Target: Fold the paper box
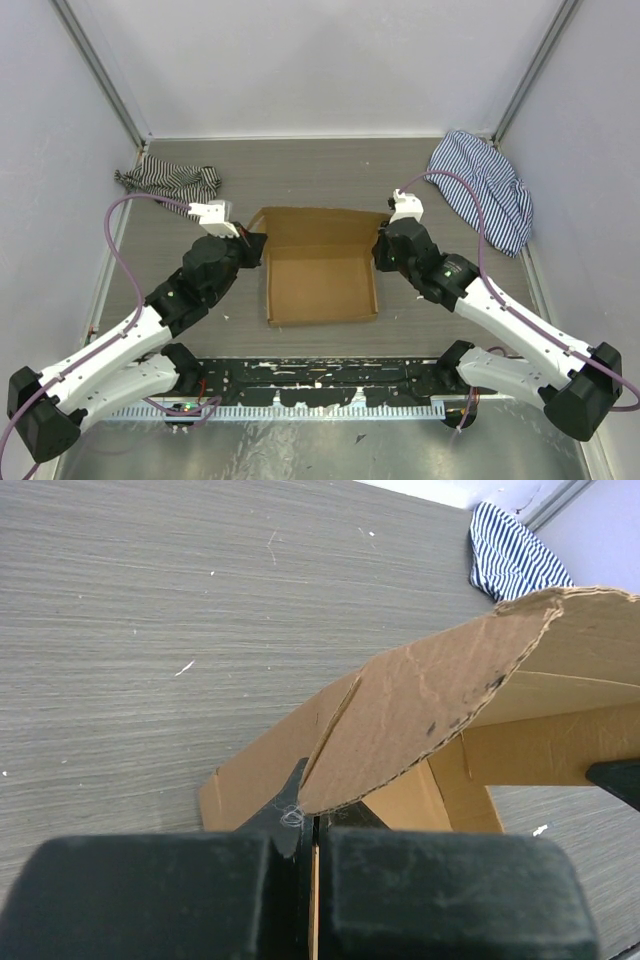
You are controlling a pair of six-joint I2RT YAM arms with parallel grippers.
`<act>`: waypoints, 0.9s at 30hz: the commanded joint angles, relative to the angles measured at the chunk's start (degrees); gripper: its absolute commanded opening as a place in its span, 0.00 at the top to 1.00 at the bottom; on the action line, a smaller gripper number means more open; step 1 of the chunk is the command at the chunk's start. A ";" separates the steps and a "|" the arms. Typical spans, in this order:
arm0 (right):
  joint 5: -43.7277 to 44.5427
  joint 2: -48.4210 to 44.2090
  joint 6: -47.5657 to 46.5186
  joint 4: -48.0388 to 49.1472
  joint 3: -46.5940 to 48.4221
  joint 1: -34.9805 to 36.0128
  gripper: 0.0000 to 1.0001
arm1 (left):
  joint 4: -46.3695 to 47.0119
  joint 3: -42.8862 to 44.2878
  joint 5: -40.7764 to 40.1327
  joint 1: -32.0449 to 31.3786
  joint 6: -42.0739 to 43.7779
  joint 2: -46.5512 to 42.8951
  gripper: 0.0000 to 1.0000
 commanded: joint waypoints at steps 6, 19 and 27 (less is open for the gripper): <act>-0.35 -0.34 2.27 0.25 2.84 1.66 0.89 | 1.09 3.14 0.47 -0.40 -1.83 1.10 1.00; 1.86 1.36 4.24 -2.43 5.92 2.13 0.90 | -3.32 7.33 0.44 -0.43 -2.39 3.83 1.00; 3.16 1.92 6.61 0.45 3.03 4.84 0.90 | -0.15 1.36 2.97 -0.41 -5.19 3.40 1.00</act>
